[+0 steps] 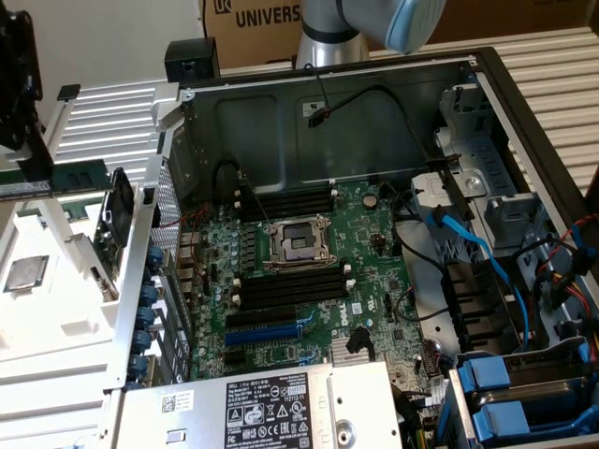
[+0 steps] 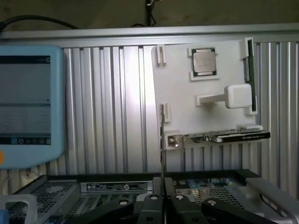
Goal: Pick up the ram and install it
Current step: 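Pick up the ram and move it above insertion slot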
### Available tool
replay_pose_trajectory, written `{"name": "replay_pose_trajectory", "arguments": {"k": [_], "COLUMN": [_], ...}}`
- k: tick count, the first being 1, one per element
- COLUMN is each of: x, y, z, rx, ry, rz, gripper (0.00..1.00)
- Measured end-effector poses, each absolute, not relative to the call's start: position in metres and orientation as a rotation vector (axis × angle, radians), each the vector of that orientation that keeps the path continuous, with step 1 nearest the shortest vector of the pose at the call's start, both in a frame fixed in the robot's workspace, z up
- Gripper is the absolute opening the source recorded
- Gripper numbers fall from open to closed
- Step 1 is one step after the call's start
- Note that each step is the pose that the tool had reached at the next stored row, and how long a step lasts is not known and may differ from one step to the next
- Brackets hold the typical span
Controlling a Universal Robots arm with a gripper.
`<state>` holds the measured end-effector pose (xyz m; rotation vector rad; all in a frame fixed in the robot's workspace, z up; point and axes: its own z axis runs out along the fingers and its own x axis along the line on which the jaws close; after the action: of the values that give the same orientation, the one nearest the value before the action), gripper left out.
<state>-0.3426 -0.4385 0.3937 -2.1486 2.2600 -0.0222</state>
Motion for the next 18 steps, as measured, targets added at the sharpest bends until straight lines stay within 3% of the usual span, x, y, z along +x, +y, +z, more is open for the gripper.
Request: {"name": "replay_pose_trajectory", "arguments": {"k": [18], "x": [-0.256], "y": [-0.439], "z": [0.432], "rx": [-2.157], "ry": [2.267], "rz": [-0.006], "gripper": [0.13]}}
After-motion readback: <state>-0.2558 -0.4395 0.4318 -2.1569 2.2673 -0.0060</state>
